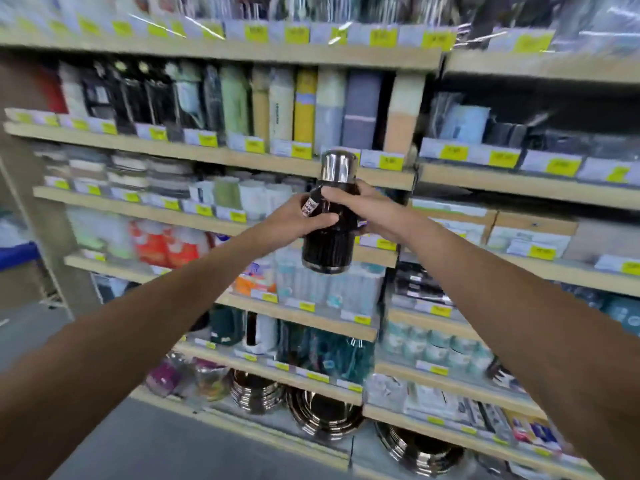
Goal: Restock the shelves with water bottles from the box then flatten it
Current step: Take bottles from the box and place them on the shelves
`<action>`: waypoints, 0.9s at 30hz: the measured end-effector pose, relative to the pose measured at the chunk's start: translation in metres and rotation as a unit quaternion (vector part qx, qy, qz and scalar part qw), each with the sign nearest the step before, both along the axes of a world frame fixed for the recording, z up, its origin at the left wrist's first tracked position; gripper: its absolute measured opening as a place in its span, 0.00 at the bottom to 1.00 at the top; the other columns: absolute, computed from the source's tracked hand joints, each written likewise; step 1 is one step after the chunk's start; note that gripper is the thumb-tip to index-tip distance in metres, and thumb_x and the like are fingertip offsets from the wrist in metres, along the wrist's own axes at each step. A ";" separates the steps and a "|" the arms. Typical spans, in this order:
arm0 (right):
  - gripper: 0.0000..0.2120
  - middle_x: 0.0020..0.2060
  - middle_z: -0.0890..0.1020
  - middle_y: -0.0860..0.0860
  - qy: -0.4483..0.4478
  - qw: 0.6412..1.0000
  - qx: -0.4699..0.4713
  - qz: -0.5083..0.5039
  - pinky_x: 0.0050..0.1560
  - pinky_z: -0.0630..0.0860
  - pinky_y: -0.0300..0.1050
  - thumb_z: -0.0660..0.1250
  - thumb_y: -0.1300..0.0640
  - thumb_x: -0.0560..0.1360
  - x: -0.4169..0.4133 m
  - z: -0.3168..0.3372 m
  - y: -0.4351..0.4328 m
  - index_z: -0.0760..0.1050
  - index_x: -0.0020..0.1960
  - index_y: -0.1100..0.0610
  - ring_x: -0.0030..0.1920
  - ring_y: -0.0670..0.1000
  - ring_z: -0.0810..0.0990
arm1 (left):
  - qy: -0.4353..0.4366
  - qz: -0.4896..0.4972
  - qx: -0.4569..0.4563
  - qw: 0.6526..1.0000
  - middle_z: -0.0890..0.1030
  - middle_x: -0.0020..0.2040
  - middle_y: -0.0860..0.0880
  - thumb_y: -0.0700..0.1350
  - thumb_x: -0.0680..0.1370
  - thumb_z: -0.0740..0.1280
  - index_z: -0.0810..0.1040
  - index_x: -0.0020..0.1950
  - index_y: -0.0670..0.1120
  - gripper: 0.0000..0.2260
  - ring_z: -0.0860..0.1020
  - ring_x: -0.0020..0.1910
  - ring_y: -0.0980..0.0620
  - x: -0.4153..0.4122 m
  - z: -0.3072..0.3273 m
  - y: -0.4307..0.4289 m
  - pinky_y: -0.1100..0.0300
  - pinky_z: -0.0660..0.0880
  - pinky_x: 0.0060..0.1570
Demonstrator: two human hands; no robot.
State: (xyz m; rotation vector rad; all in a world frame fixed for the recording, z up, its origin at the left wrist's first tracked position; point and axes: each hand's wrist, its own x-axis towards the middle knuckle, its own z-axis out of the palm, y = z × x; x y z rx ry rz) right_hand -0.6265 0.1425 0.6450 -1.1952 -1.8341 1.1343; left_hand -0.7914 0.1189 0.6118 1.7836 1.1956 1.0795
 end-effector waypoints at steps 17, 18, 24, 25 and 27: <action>0.23 0.53 0.82 0.50 0.023 0.985 0.127 0.117 0.43 0.76 0.39 0.68 0.39 0.72 -0.253 0.108 0.100 0.75 0.61 0.52 0.48 0.47 0.80 | -0.114 0.180 0.067 0.975 0.80 0.60 0.50 0.63 0.63 0.74 0.68 0.68 0.49 0.38 0.79 0.57 0.54 -0.216 0.085 0.072 0.56 0.75 0.57; 0.21 0.53 0.82 0.50 0.031 0.983 0.129 0.124 0.43 0.76 0.38 0.68 0.40 0.72 -0.263 0.111 0.108 0.76 0.59 0.52 0.47 0.47 0.81 | -0.124 0.179 0.080 0.973 0.80 0.59 0.49 0.63 0.63 0.74 0.69 0.67 0.49 0.37 0.80 0.56 0.54 -0.223 0.089 0.078 0.58 0.75 0.55; 0.23 0.55 0.80 0.52 0.049 0.982 0.153 0.098 0.57 0.76 0.46 0.68 0.44 0.73 -0.341 0.122 0.167 0.73 0.63 0.55 0.55 0.52 0.79 | -0.192 0.252 0.117 0.941 0.79 0.60 0.45 0.52 0.75 0.69 0.68 0.68 0.43 0.25 0.79 0.56 0.50 -0.286 0.094 0.136 0.62 0.74 0.49; 0.25 0.57 0.80 0.53 0.047 0.982 0.156 0.093 0.60 0.75 0.48 0.68 0.43 0.71 -0.354 0.123 0.176 0.73 0.63 0.56 0.56 0.53 0.79 | -0.194 0.264 0.118 0.938 0.79 0.59 0.45 0.53 0.75 0.69 0.67 0.68 0.43 0.26 0.79 0.53 0.52 -0.296 0.093 0.142 0.64 0.74 0.45; 0.24 0.56 0.81 0.55 0.042 0.981 0.159 0.103 0.59 0.76 0.48 0.68 0.44 0.71 -0.376 0.121 0.186 0.75 0.61 0.57 0.55 0.54 0.80 | -0.188 0.289 0.132 0.929 0.78 0.57 0.48 0.52 0.77 0.67 0.66 0.67 0.44 0.23 0.77 0.49 0.55 -0.310 0.091 0.146 0.70 0.72 0.40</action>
